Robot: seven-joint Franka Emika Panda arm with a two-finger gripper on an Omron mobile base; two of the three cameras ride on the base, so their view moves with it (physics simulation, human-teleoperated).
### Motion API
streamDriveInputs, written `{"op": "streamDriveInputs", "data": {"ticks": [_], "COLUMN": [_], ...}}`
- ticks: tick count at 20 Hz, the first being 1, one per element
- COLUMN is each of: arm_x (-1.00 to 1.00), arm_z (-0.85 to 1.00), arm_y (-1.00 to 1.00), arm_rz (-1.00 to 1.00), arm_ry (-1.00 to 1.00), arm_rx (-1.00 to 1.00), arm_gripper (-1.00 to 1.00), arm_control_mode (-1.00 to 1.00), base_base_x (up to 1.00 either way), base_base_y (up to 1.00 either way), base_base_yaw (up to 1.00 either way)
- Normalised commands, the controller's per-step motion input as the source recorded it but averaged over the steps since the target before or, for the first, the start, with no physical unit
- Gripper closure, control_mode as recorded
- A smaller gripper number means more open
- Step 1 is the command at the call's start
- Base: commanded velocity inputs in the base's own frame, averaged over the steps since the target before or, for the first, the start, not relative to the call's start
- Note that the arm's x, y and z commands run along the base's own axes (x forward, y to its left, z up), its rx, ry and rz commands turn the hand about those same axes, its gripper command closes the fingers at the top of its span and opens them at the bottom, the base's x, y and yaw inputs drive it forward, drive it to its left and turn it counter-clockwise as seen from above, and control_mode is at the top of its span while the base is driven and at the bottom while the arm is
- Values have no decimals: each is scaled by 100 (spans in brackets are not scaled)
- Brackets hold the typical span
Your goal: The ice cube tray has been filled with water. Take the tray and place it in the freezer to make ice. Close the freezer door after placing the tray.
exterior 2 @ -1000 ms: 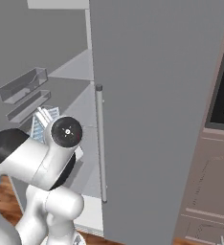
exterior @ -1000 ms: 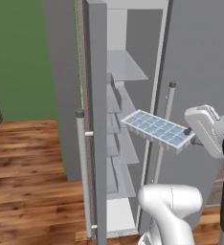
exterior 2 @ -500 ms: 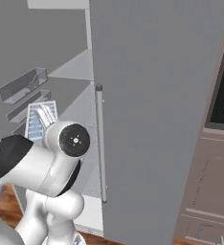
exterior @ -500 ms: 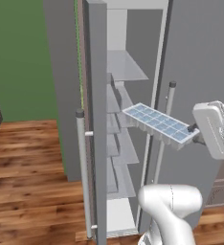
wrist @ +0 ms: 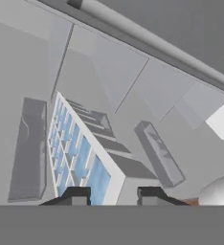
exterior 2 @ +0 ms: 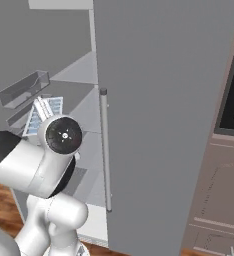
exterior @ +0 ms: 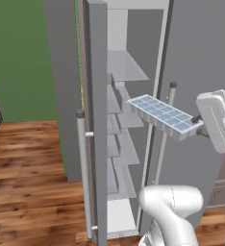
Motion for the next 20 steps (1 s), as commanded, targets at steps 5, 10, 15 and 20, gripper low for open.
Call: {"op": "streamDriveInputs", "data": {"ticks": [5,10,15,20], "arm_x": [10,11,15,22], "arm_z": [17,13,4,0], "arm_y": [1,1,13,19], "arm_rz": [-22,-20,-11,-2], "arm_ry": [0,0,0,0], "arm_rx": [0,0,1,1], "arm_gripper": [100,100,100,100], "arm_control_mode": [-100,-100,-100,-100], "base_base_x": [0,0,0,0], "base_base_y": [0,0,0,0], "base_base_yaw": [0,0,0,0]}}
